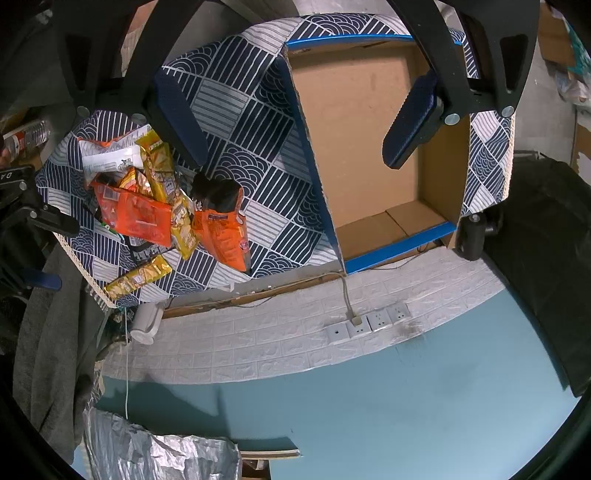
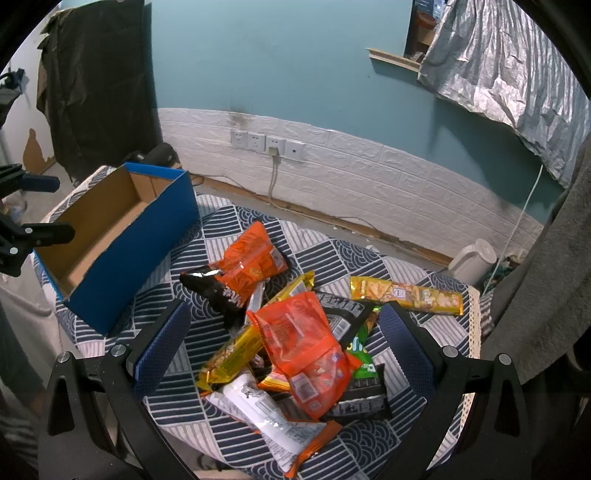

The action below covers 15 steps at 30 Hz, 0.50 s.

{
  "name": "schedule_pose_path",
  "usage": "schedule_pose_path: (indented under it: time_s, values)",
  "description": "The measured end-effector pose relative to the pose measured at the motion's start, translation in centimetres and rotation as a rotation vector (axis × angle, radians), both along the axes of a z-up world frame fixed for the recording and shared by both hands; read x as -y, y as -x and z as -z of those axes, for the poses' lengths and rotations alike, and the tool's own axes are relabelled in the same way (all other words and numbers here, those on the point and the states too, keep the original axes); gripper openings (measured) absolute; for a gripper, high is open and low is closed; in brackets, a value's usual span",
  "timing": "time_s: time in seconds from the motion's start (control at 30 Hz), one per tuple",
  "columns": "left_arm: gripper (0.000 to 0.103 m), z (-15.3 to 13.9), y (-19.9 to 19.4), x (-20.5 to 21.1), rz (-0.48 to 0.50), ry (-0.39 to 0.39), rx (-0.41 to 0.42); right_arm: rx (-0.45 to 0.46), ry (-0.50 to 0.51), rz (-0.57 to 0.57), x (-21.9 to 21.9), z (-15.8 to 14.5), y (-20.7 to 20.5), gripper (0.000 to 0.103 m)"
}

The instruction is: Organize snacks

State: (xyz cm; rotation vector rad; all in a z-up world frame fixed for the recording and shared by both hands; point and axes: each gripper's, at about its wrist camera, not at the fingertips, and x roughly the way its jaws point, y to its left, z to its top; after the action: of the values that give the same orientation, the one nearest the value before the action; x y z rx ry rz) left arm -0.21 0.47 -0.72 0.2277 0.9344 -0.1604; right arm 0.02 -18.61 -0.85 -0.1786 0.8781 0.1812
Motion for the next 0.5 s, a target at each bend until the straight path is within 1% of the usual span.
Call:
schedule_pose_path:
  time_s: [0.5]
  values:
    - [0.097,0.23,0.0,0.05,-0.001,0.0,-0.004,0.0,-0.003,0.001,0.19,0.0,-0.01,0.1]
